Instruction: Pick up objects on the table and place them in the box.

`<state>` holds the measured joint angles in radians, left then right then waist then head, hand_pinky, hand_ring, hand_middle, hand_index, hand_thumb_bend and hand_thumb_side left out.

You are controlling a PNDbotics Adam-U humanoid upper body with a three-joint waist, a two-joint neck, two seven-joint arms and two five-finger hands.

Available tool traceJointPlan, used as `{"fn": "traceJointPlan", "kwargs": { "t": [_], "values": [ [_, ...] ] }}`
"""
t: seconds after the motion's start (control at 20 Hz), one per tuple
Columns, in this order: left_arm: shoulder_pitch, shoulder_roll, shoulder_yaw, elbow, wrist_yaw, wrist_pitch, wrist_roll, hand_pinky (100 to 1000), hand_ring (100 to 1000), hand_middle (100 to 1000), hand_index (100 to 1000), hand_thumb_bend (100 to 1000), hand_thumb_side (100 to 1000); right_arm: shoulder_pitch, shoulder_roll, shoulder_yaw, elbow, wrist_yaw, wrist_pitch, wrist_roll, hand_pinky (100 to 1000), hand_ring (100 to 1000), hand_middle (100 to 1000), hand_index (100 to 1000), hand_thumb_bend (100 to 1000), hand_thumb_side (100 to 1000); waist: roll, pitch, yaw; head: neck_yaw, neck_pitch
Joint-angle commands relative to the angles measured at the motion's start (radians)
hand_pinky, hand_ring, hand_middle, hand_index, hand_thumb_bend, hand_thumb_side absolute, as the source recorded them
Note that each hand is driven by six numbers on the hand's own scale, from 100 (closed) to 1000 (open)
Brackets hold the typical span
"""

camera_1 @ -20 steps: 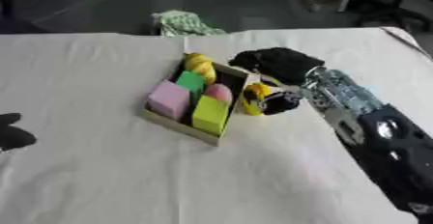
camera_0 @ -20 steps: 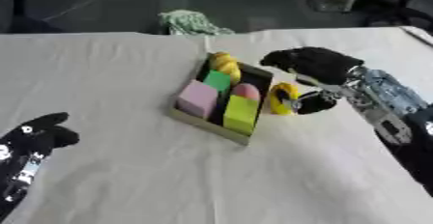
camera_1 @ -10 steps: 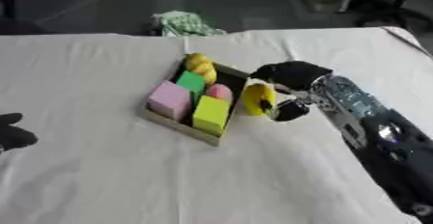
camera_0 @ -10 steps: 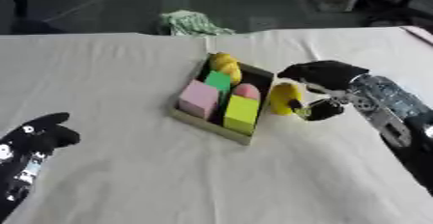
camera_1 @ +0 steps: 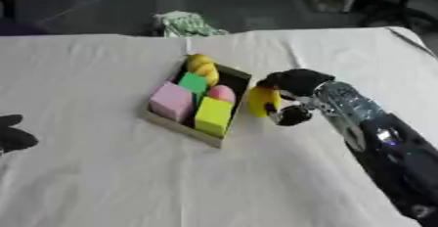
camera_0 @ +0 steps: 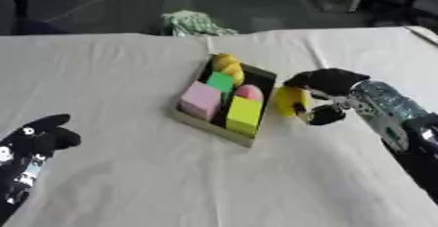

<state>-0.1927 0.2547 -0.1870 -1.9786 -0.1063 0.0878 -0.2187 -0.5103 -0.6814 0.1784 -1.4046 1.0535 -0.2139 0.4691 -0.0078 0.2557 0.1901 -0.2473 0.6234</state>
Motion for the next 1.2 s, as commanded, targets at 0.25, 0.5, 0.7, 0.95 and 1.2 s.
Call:
{"fn": "traceJointPlan", "kwargs": {
  "t": [0.25, 0.5, 0.7, 0.95, 1.2],
  "values": [
    [-0.004, 0.01, 0.007, -0.021, 0.003, 0.0, 0.0, 825, 724, 634, 867, 100, 807, -0.021, 0.0, 0.011, 0.013, 0.019, -0.012, -0.03, 702, 727, 553, 692, 100, 418, -0.001, -0.018, 0.002, 0.001, -0.006],
    [-0.004, 0.011, 0.007, -0.021, 0.004, 0.001, 0.001, 825, 724, 634, 867, 100, 803, -0.022, -0.002, -0.01, -0.043, -0.03, 0.027, -0.102, 661, 615, 364, 491, 100, 324, -0.001, -0.019, 0.001, 0.002, -0.005],
    [-0.006, 0.012, 0.007, -0.021, 0.004, 0.0, 0.001, 825, 724, 634, 867, 100, 800, -0.025, -0.008, -0.021, -0.106, -0.09, 0.045, -0.162, 655, 582, 333, 462, 100, 262, 0.0, -0.02, -0.001, 0.002, -0.004],
    [-0.005, 0.013, 0.005, -0.021, 0.005, 0.0, 0.0, 825, 724, 634, 867, 100, 799, -0.045, -0.024, -0.022, -0.158, -0.161, 0.06, -0.191, 653, 570, 329, 458, 100, 242, 0.002, -0.022, 0.002, -0.003, -0.001],
    [-0.005, 0.01, 0.001, -0.021, 0.008, -0.001, -0.006, 825, 725, 634, 867, 100, 800, -0.143, -0.015, 0.007, -0.09, -0.188, 0.077, -0.198, 651, 563, 327, 452, 100, 234, 0.006, -0.023, 0.007, -0.011, -0.002]
  ]
}}
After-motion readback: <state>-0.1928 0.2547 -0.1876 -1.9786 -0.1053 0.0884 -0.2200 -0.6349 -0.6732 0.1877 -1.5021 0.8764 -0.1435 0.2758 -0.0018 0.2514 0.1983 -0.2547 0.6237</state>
